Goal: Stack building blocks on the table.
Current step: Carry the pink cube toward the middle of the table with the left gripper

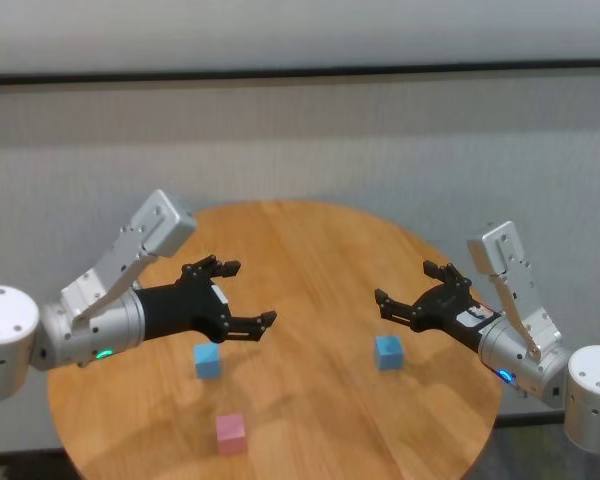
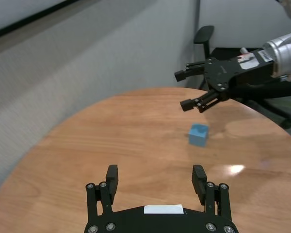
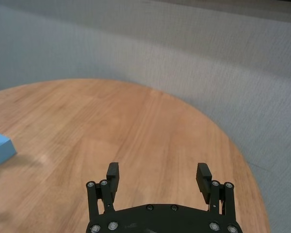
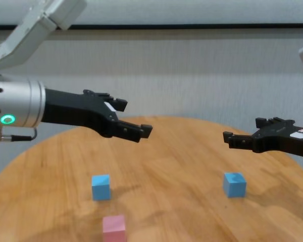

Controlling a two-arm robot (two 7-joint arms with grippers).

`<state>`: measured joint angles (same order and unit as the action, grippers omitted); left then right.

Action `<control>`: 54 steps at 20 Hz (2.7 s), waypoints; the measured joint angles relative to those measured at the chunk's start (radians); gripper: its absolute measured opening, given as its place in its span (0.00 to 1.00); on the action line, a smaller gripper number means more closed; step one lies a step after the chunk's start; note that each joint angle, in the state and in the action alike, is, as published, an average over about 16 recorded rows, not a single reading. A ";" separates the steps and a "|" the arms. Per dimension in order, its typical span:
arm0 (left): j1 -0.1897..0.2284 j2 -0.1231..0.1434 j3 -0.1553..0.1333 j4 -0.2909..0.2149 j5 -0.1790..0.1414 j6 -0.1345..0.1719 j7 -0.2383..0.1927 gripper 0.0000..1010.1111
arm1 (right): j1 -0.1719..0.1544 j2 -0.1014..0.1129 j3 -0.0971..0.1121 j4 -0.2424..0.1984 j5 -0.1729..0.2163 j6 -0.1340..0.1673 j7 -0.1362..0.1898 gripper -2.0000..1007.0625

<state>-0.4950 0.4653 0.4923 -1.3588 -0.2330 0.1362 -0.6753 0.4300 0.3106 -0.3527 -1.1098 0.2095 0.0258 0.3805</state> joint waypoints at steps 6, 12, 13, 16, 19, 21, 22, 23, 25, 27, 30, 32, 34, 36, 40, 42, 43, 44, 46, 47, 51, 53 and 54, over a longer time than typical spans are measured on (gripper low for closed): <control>0.001 0.037 0.015 0.001 -0.044 -0.013 -0.072 0.99 | 0.000 0.000 0.000 0.000 0.000 0.000 0.000 0.99; 0.008 0.071 0.039 -0.007 -0.077 -0.024 -0.141 0.99 | 0.000 0.000 0.000 0.000 0.000 0.000 0.000 0.99; 0.008 0.076 0.044 -0.006 -0.081 -0.026 -0.152 0.99 | 0.000 0.000 0.000 0.000 0.000 0.000 0.000 0.99; 0.006 0.085 0.062 0.000 -0.090 -0.031 -0.182 0.99 | 0.000 0.000 0.000 0.000 0.000 0.000 0.000 0.99; 0.001 0.090 0.080 0.015 -0.100 -0.037 -0.211 0.99 | 0.000 0.000 0.000 0.000 0.000 0.000 0.000 0.99; -0.004 0.091 0.091 0.029 -0.106 -0.040 -0.227 0.99 | 0.000 0.000 0.000 0.000 0.000 0.000 0.000 0.99; -0.007 0.091 0.096 0.036 -0.108 -0.041 -0.234 0.99 | 0.000 0.000 0.000 0.000 0.000 0.000 0.000 0.99; -0.010 0.091 0.101 0.044 -0.111 -0.042 -0.241 0.99 | 0.000 0.000 0.000 0.000 0.000 0.000 0.000 0.99; -0.016 0.091 0.110 0.061 -0.117 -0.043 -0.253 0.99 | 0.000 0.000 0.000 0.000 0.000 0.000 0.000 0.99; -0.023 0.092 0.118 0.077 -0.122 -0.044 -0.265 0.99 | 0.000 0.000 0.000 0.000 0.000 0.000 0.000 0.99; -0.033 0.093 0.128 0.099 -0.130 -0.044 -0.280 0.99 | 0.000 0.000 0.000 0.000 0.000 0.000 0.000 0.99; -0.039 0.095 0.135 0.113 -0.135 -0.042 -0.288 0.99 | 0.000 0.000 0.000 0.000 0.000 0.000 0.000 0.99; -0.045 0.096 0.142 0.125 -0.138 -0.041 -0.295 0.99 | 0.000 0.000 0.000 0.000 0.000 0.000 0.000 0.99; -0.050 0.098 0.150 0.136 -0.141 -0.039 -0.300 0.99 | 0.000 0.000 0.000 0.000 0.000 0.000 0.000 0.99; -0.060 0.100 0.161 0.156 -0.149 -0.036 -0.307 0.99 | 0.000 0.000 0.000 0.000 0.000 0.000 0.000 0.99; -0.064 0.099 0.166 0.166 -0.153 -0.034 -0.307 0.99 | 0.000 0.000 0.000 0.000 0.000 0.000 0.000 0.99; -0.066 0.099 0.168 0.171 -0.154 -0.033 -0.308 0.99 | 0.000 0.000 0.000 0.000 0.000 0.000 0.000 0.99; -0.069 0.098 0.171 0.176 -0.156 -0.032 -0.308 0.99 | 0.000 0.000 0.000 0.000 0.000 0.000 0.000 0.99; -0.074 0.096 0.176 0.186 -0.159 -0.031 -0.309 0.99 | 0.000 0.000 0.000 0.000 0.000 0.000 0.000 0.99; -0.077 0.095 0.179 0.191 -0.161 -0.030 -0.310 0.99 | 0.000 0.000 0.000 0.000 0.000 0.000 0.000 0.99; -0.089 0.091 0.191 0.211 -0.164 -0.026 -0.312 0.99 | 0.000 0.000 0.000 0.000 0.000 0.000 0.000 0.99; -0.096 0.089 0.199 0.220 -0.165 -0.022 -0.314 0.99 | 0.000 0.000 0.000 0.000 0.000 0.000 0.000 0.99; -0.099 0.088 0.203 0.224 -0.165 -0.021 -0.316 0.99 | 0.000 0.000 0.000 0.000 0.000 0.000 0.000 0.99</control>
<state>-0.5940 0.5530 0.6952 -1.1349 -0.3976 0.1155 -0.9909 0.4300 0.3106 -0.3527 -1.1098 0.2095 0.0258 0.3805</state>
